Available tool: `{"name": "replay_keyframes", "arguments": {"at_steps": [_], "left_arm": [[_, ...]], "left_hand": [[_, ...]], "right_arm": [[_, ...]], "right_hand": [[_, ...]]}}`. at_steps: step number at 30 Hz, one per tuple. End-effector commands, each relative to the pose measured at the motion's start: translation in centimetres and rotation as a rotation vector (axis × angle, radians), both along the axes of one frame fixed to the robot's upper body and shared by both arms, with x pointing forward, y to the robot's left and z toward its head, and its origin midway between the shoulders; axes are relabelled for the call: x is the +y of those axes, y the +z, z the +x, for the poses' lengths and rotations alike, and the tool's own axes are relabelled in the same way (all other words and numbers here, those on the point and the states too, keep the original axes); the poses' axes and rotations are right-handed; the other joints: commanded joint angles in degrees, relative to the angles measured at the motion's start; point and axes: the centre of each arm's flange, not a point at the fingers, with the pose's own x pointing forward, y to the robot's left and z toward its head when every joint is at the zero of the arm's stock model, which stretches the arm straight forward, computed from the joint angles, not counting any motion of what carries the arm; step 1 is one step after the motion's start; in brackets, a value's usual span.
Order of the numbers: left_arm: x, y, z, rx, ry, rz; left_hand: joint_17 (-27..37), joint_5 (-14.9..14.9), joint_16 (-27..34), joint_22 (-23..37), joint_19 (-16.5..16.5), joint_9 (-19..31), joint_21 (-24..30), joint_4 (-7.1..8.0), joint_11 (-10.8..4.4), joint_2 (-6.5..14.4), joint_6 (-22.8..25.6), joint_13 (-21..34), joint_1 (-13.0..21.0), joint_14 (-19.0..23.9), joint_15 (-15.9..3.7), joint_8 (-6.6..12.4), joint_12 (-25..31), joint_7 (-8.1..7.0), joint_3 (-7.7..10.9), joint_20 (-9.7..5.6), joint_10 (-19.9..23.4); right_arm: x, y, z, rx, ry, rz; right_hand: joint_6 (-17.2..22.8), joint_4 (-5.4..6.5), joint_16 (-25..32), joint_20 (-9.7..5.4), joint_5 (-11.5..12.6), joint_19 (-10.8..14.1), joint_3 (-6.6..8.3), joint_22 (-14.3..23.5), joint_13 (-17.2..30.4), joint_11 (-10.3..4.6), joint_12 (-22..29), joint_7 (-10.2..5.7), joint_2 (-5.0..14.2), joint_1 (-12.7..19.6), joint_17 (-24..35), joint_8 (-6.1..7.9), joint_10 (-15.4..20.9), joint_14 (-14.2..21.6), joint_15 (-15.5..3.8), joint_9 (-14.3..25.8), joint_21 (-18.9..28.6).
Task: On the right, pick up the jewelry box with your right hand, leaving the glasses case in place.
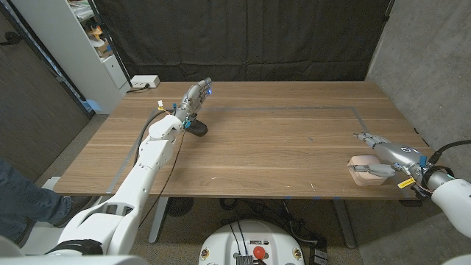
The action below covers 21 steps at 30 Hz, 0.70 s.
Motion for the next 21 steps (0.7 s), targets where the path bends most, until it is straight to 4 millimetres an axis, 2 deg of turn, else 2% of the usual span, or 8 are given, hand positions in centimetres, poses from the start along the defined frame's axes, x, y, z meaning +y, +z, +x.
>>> {"name": "replay_keyframes", "arguments": {"at_steps": [1, 4, 7, 21], "left_arm": [[0.48, -0.34, -0.18, -0.002, 0.003, -0.016], [0.6, -0.5, -0.21, -0.002, 0.005, -0.02], [0.69, -0.57, -0.26, -0.003, 0.005, -0.022], [0.89, -0.98, -0.31, 0.007, 0.003, -0.025]], "left_hand": [[0.2, 0.2, 0.2, 0.3, 0.1, 0.2, 0.3, -0.06, -0.04, 0.4, 0.5, 0.1, 0.1, -0.1, 0.91, 0.04, 0.3, 0.05, 0.39, 0.6, 0.2], [0.2, 0.1, 0.2, 0.3, 0.1, 0.2, 0.3, -0.07, -0.06, 0.4, 0.4, 0.1, 0.1, 0.0, 1.23, 0.01, 0.3, 0.0, 0.4, 0.78, 0.2], [0.2, 0.1, 0.3, 0.3, 0.1, 0.2, 0.3, -0.07, 0.05, 0.4, 0.4, 0.1, 0.1, 0.1, 1.35, 0.0, 0.3, -0.03, 0.41, 0.85, 0.1], [0.2, 0.1, 0.3, 0.3, 0.1, 0.2, 0.4, -0.06, 0.19, 0.3, 0.4, 0.2, 0.0, 0.1, 1.93, 0.01, 0.4, -0.11, 0.42, 1.37, 0.6]], "right_arm": [[-0.03, -0.16, 0.73, 0.04, -0.015, -0.021], [-0.08, -0.23, 0.88, 0.048, -0.018, -0.024], [-0.08, -0.35, 1.04, 0.068, -0.027, -0.031], [-0.57, -1.07, 1.37, 0.108, -0.057, -0.037]], "right_hand": [[-0.7, 0.04, 0.5, 0.12, 0.3, 0.2, -0.32, 0.3, 0.1, 0.09, 0.2, -0.5, -0.1, -0.3, 0.0, 0.23, -0.3, 0.4, 0.3, 0.1, 0.2], [0.0, 0.04, 0.6, 0.12, 0.3, 0.4, -0.68, 0.3, 0.1, 0.21, 0.3, -1.51, -0.1, -0.4, 0.0, 0.73, -0.2, 0.5, 0.35, 0.1, 0.3], [1.0, 0.02, 0.6, 0.12, 0.4, 0.5, -0.96, 0.3, 0.1, 0.21, 0.5, -1.87, -0.04, -0.3, -0.1, 1.26, -0.1, 0.6, 0.38, 0.1, 0.3], [1.2, -0.11, 0.5, 0.16, 0.6, 0.5, -1.33, 0.3, 0.0, -0.09, 0.6, -2.01, 0.11, 0.0, -0.1, 1.42, 0.0, 0.3, 0.67, 0.0, 0.3]]}}
